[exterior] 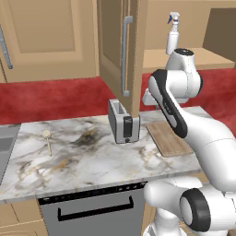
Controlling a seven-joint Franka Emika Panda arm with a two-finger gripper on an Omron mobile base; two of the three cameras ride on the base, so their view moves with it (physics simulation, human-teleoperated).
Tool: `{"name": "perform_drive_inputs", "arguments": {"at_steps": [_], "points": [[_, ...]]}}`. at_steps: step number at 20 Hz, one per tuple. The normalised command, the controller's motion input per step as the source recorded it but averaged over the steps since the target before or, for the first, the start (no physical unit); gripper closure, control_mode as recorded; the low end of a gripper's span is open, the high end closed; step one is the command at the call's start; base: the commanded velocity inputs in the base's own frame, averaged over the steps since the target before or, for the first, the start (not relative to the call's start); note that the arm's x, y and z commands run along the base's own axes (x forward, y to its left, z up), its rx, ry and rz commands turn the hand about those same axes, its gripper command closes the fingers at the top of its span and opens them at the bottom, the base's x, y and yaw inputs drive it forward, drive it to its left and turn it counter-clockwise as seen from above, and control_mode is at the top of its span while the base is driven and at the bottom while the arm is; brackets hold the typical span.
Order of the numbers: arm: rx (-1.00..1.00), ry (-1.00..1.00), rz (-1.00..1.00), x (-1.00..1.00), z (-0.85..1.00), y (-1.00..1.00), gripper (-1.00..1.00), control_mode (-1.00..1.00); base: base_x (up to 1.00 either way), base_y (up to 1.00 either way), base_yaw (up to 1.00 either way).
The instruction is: Grab the spray bottle from the cabinet, then place it next to the cutting board for sanitizing. Then grab the dish brush from the countertop next to the sink and place it next to the cutting board.
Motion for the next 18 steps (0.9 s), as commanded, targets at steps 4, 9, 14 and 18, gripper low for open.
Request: {"name": "perform_drive_inputs", "arguments": {"at_steps": [4, 9, 14, 18], "points": [[0.0, 0.01, 0.0, 0.11, -0.21, 0.0, -1.0, -1.0, 0.0, 0.0, 0.0], [0.0, 0.0, 0.0, 0.1, -0.22, 0.0, -1.0, -1.0, 0.0, 0.0, 0.0], [0.0, 0.0, 0.0, 0.07, -0.23, 0.0, -1.0, -1.0, 0.0, 0.0, 0.0], [0.0, 0.0, 0.0, 0.07, -0.24, 0.0, -1.0, -1.0, 0.0, 0.0, 0.0]]}}
